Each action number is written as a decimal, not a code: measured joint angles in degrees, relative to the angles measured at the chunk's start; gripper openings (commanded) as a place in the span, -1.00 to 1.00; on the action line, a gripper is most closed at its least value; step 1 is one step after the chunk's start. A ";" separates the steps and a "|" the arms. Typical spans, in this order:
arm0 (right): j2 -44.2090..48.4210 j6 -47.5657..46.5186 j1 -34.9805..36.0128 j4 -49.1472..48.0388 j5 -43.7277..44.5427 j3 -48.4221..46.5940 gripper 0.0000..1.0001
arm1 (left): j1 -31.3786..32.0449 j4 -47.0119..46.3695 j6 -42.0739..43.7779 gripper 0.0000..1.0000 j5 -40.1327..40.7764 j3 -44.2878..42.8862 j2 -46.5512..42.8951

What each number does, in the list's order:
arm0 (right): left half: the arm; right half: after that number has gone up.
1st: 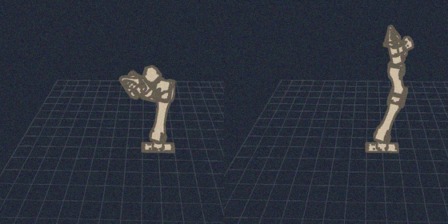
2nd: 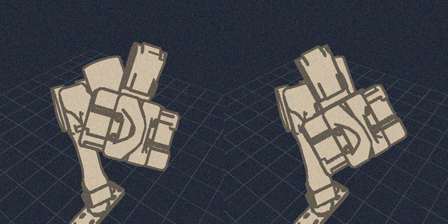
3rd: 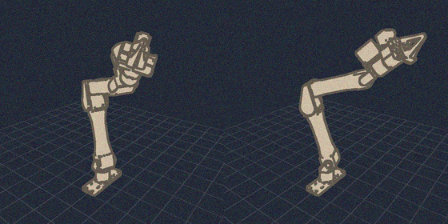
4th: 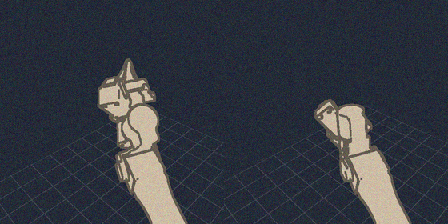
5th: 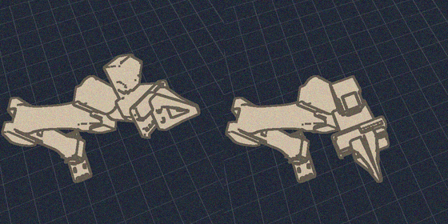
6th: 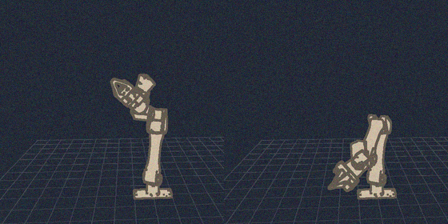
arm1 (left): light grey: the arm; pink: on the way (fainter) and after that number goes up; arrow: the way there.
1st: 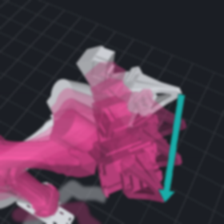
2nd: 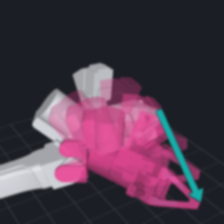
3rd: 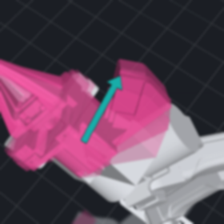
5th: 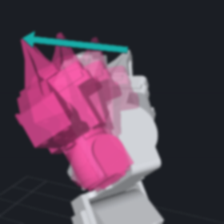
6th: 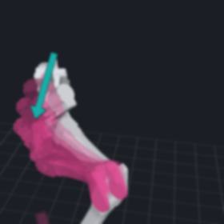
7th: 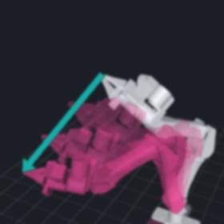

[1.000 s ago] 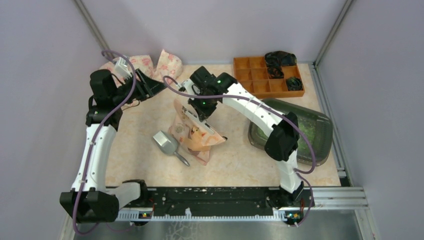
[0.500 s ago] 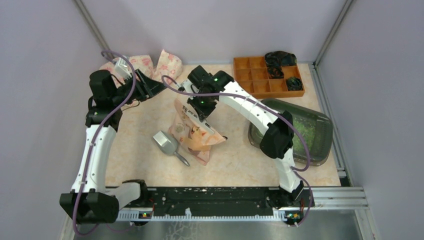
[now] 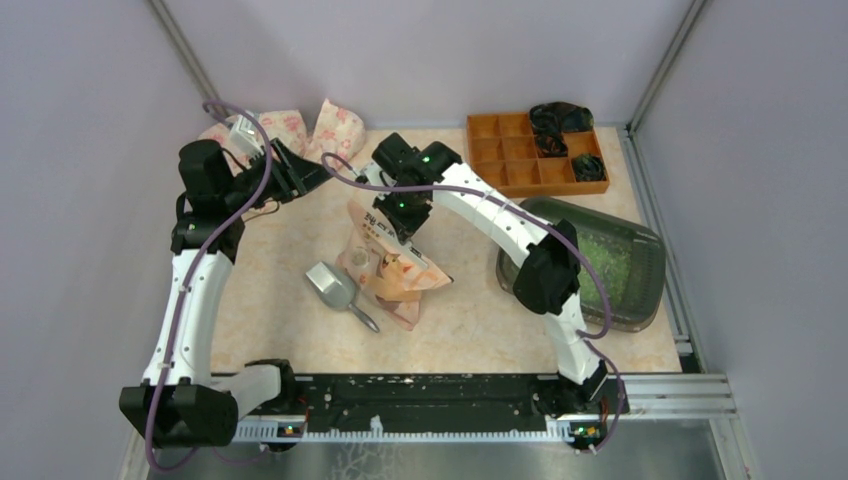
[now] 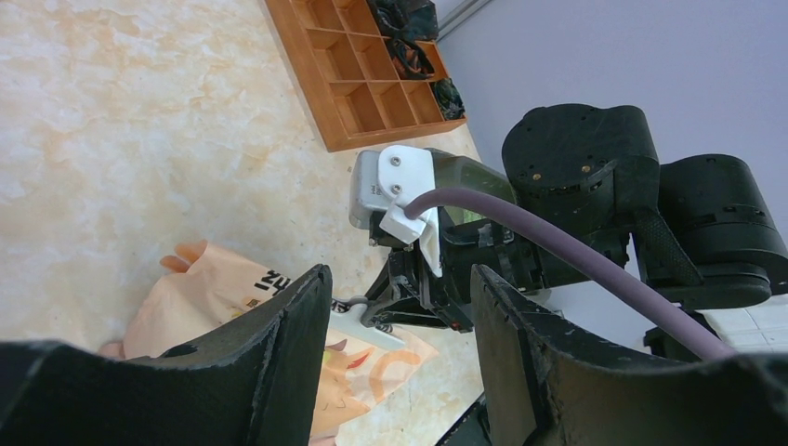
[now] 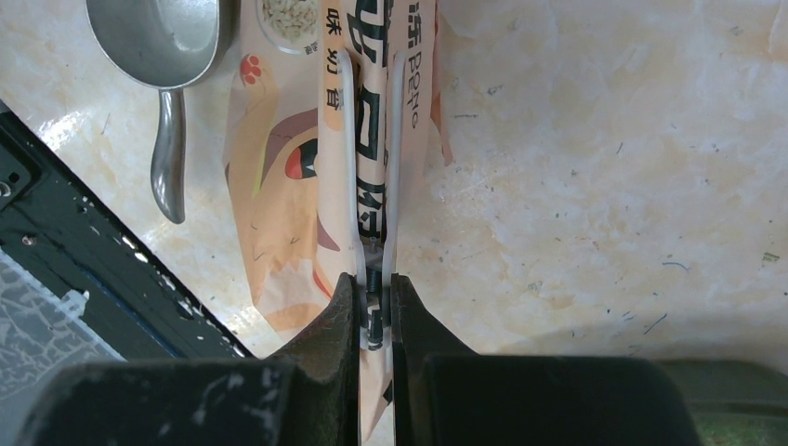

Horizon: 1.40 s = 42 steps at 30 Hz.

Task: Fill the litter box with clean litter
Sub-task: Clamp the cat litter bag at the center of the board.

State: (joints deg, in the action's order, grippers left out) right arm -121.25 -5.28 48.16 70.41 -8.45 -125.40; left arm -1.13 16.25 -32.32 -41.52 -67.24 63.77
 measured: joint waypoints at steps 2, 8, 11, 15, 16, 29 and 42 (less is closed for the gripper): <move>0.00 0.02 0.04 0.02 -0.04 0.00 -1.00 | 0.00 0.00 0.00 0.25 -0.07 0.00 0.00; 0.00 0.02 0.07 0.02 -0.68 0.00 -0.94 | 0.00 0.00 0.00 0.25 -0.09 0.00 0.00; 0.00 0.04 0.09 0.02 -0.74 0.00 -0.69 | 0.00 -0.04 -0.04 0.25 -0.26 0.00 0.00; 0.00 0.44 0.09 0.00 -0.98 0.00 -0.42 | 0.00 -0.33 -0.24 0.25 -0.61 0.00 0.02; 0.00 0.48 0.11 -0.04 -1.11 0.00 -0.34 | 0.00 -0.42 -0.26 0.25 -0.68 0.00 0.02; 0.72 1.05 0.11 -3.61 -2.27 2.71 0.11 | 0.00 -0.42 -0.66 0.25 -0.76 0.00 0.02; 4.11 1.95 -0.15 -10.60 -6.38 9.49 0.43 | 0.00 -0.35 -0.66 0.26 -0.74 0.00 -0.02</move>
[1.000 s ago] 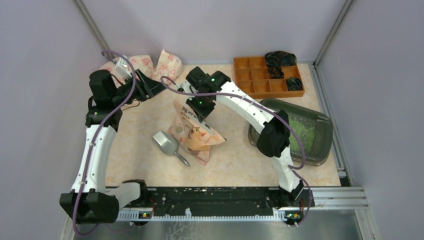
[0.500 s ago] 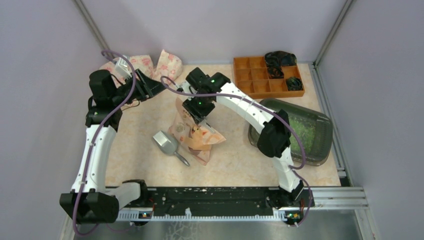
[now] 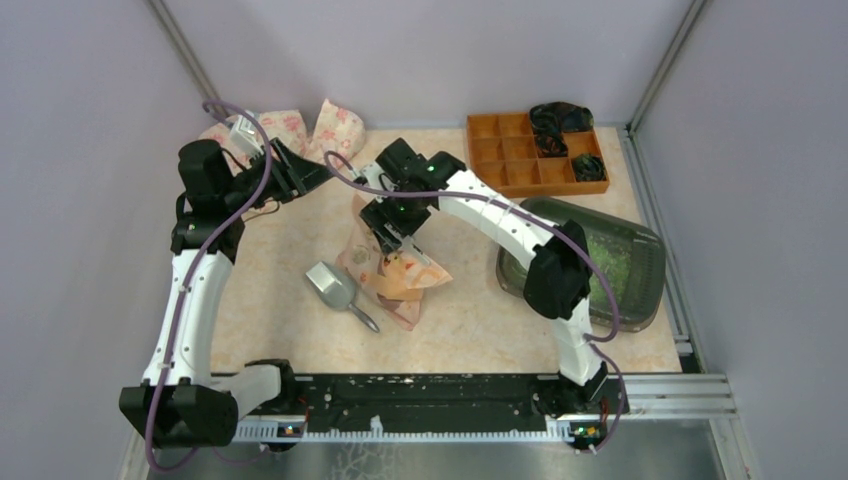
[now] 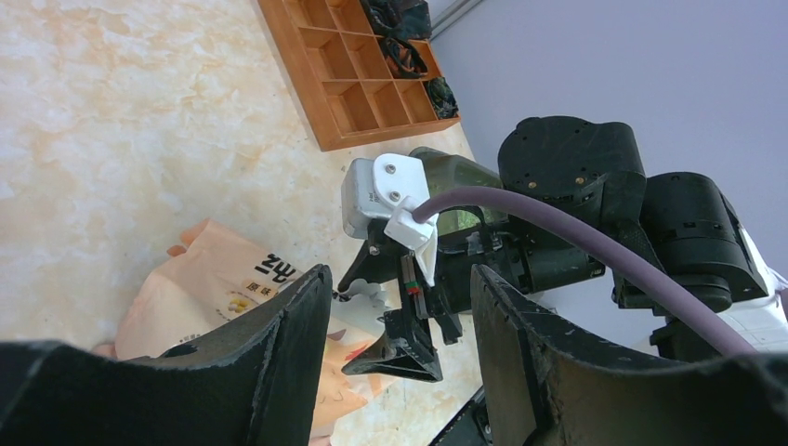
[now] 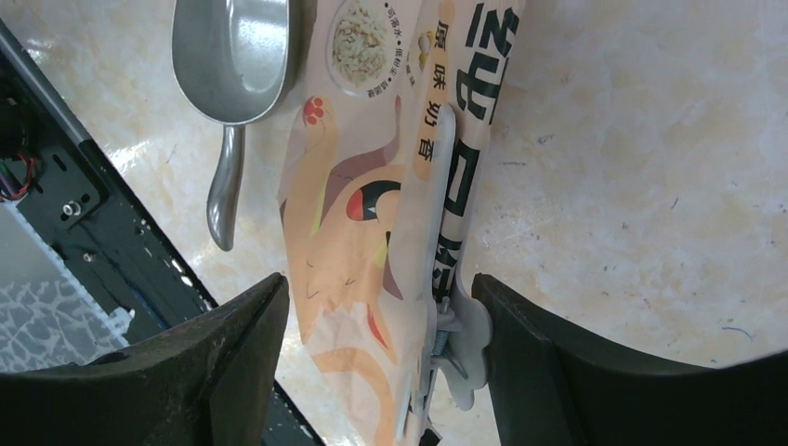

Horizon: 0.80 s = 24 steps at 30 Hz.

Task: Fill the litter box with clean litter
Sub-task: Clamp the cat litter bag at the center of the board, then pick up the cat litter bag at the center of the board.

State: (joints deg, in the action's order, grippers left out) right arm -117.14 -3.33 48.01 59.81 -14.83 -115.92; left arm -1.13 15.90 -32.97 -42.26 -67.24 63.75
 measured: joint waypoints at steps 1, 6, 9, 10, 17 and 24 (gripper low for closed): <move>0.17 0.00 -0.15 -0.39 -0.04 0.37 0.43 | 0.00 0.00 0.00 0.26 0.00 0.00 0.00; 1.79 0.61 -0.70 -2.51 -0.07 4.72 0.46 | 0.00 0.00 0.00 0.25 0.00 0.00 -0.02; 4.98 1.64 -1.36 -5.68 -0.52 11.19 0.47 | 0.00 0.00 0.00 0.25 0.00 0.00 -0.02; 6.69 2.21 -1.77 -6.86 -1.01 14.16 0.47 | 0.00 0.00 0.00 0.25 0.00 0.00 -0.02; 19.23 6.69 -5.35 -14.45 -4.61 29.99 0.41 | 0.00 -0.02 -0.28 0.25 -0.02 0.00 -0.02; 26.53 8.41 -5.64 -17.46 -6.99 36.87 0.40 | 0.00 -0.02 -0.61 0.25 -0.09 0.00 -0.02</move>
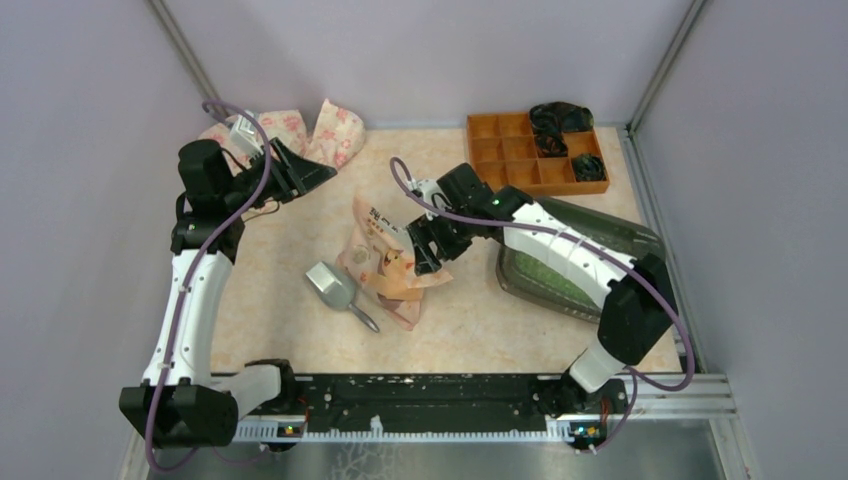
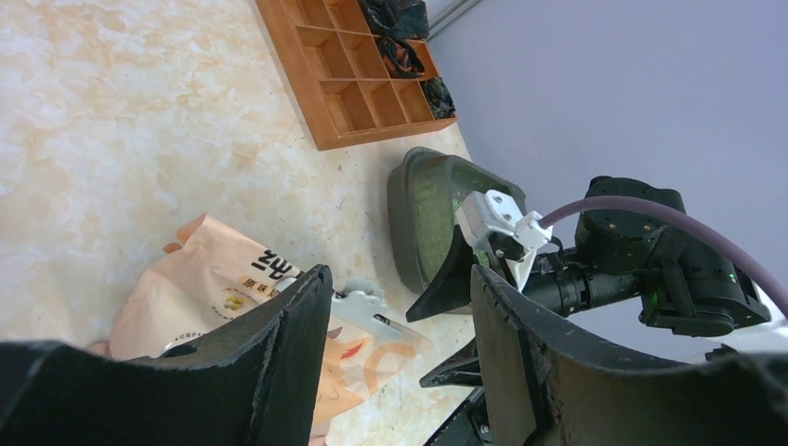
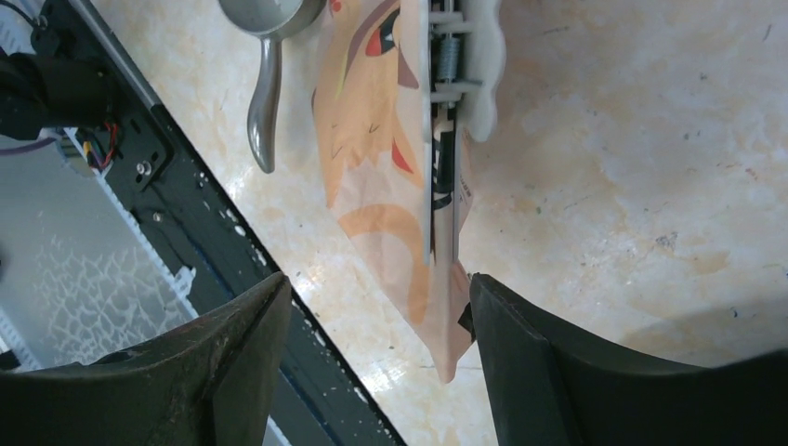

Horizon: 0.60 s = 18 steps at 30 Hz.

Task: Fill the litter box with clean litter
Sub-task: Pick up the cat litter bag at the center of the board.

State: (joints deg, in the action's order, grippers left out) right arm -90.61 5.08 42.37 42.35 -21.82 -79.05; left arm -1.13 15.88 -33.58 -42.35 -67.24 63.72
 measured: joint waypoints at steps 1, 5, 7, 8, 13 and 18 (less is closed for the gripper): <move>0.24 0.07 0.00 0.00 -0.35 0.44 0.40 | 0.00 0.00 -0.04 0.25 -0.04 0.00 0.00; 0.22 0.02 0.00 0.24 -0.79 2.12 0.39 | 0.00 0.00 -0.15 0.25 -0.13 0.00 0.00; 0.22 0.02 0.00 0.02 -0.79 3.08 0.34 | 0.00 0.00 -0.24 0.25 -0.15 0.00 0.00; 0.22 0.02 0.00 -0.04 -0.76 3.56 0.29 | 0.00 0.00 -0.26 0.25 -0.15 0.00 0.00; 0.09 0.33 0.17 -1.25 -0.55 5.79 -0.31 | 0.00 -0.02 -0.33 0.25 -0.20 0.00 0.00; -0.26 1.57 0.24 -4.85 -0.59 6.27 -1.00 | 0.00 -0.02 -0.50 0.25 -0.33 0.00 0.00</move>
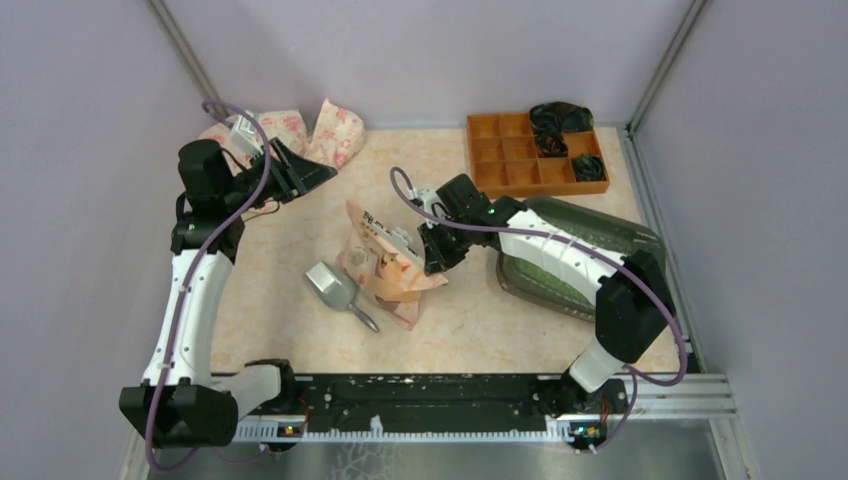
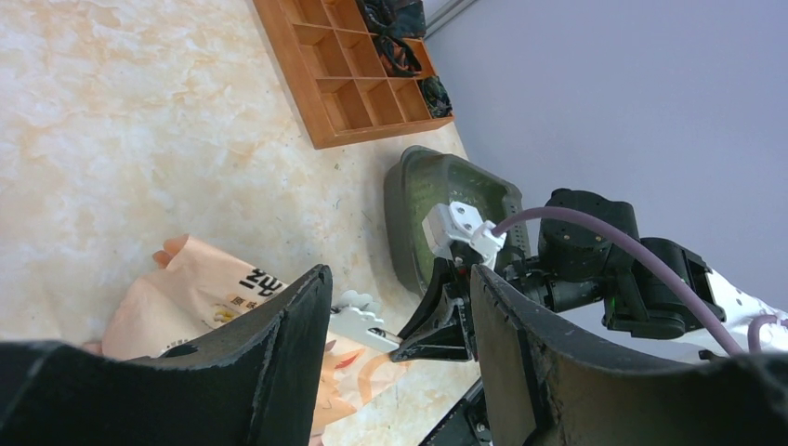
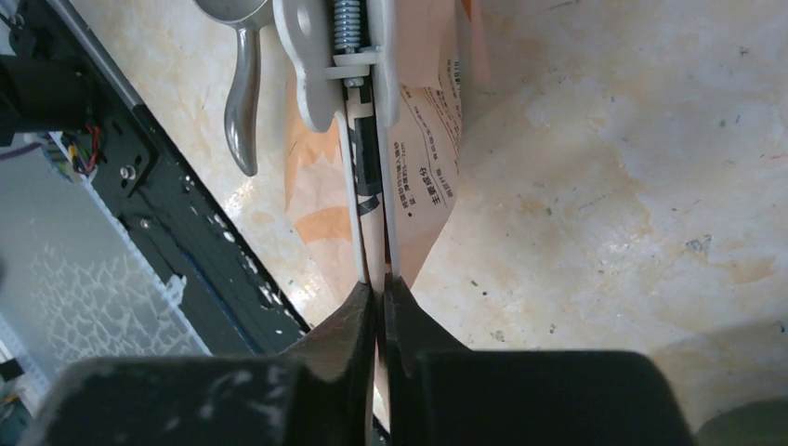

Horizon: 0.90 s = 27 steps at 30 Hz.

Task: Fill the litter box with clean litter
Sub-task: Pick up the cat litter bag at the center of the board.

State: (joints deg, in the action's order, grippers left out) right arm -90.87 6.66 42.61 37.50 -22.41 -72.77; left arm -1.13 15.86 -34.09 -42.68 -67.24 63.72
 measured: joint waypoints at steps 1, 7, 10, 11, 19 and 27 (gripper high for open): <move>-0.09 0.17 0.04 -0.59 -0.11 0.00 -1.00 | 0.00 0.00 0.00 0.25 0.00 0.00 0.00; -0.70 2.14 0.70 -3.13 -0.15 0.00 -1.00 | 0.00 0.02 0.00 0.25 0.00 0.00 0.00; -0.70 3.06 0.76 -4.72 0.63 0.00 -1.00 | 0.00 0.02 0.00 0.25 0.00 0.00 -0.11; -0.70 3.45 0.76 -5.18 1.31 -0.04 -1.00 | 0.00 0.02 0.00 0.25 0.00 0.00 -0.20; -0.70 5.03 -0.42 -5.88 6.19 -3.48 -1.00 | 0.00 0.15 0.00 0.20 0.35 0.00 -0.57; -0.70 3.82 -3.34 -6.23 7.98 -4.48 -1.00 | 0.00 1.84 -1.33 0.36 2.25 1.44 -2.45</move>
State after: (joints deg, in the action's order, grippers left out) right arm -91.57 10.48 39.27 31.27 -14.44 -77.25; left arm -1.13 17.69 -35.42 -40.42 -65.80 61.28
